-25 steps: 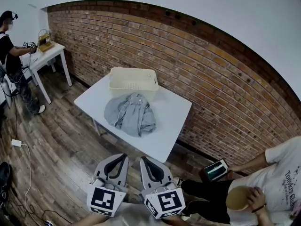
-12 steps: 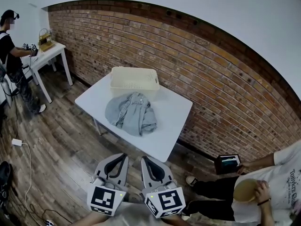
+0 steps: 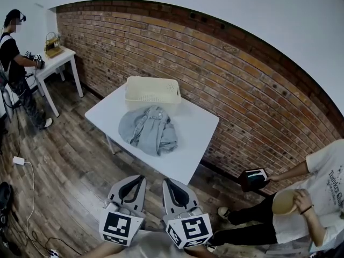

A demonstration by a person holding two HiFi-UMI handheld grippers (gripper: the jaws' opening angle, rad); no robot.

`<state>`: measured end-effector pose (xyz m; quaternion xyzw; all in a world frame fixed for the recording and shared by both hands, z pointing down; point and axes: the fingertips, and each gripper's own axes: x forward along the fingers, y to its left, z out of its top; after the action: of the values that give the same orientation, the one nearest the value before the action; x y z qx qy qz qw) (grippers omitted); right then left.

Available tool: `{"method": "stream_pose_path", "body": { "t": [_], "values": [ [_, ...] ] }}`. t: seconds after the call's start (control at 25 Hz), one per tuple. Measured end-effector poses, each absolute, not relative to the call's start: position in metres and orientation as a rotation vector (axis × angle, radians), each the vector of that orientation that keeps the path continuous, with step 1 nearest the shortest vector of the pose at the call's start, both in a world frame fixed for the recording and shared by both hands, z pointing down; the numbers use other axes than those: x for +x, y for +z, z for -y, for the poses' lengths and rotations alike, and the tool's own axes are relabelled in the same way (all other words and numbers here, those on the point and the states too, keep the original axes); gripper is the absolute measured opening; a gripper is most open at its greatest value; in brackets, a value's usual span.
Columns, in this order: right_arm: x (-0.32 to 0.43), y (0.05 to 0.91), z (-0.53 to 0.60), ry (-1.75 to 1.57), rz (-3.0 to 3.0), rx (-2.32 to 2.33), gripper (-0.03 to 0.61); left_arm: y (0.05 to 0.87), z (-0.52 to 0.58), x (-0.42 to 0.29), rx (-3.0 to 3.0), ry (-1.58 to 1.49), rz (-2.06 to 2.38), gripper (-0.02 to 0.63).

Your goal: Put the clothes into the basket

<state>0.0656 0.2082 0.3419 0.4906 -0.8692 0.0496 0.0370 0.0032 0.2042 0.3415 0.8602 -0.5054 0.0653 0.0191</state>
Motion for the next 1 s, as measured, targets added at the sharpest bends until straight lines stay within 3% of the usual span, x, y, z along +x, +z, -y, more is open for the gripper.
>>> {"method": "stream_pose_path", "body": {
  "t": [1.0],
  "values": [
    [0.093,0.357,-0.188,0.185,2.693,1.436,0.006,0.359,-0.191,0.015,2.556,0.219,1.670,0.008]
  ]
}}
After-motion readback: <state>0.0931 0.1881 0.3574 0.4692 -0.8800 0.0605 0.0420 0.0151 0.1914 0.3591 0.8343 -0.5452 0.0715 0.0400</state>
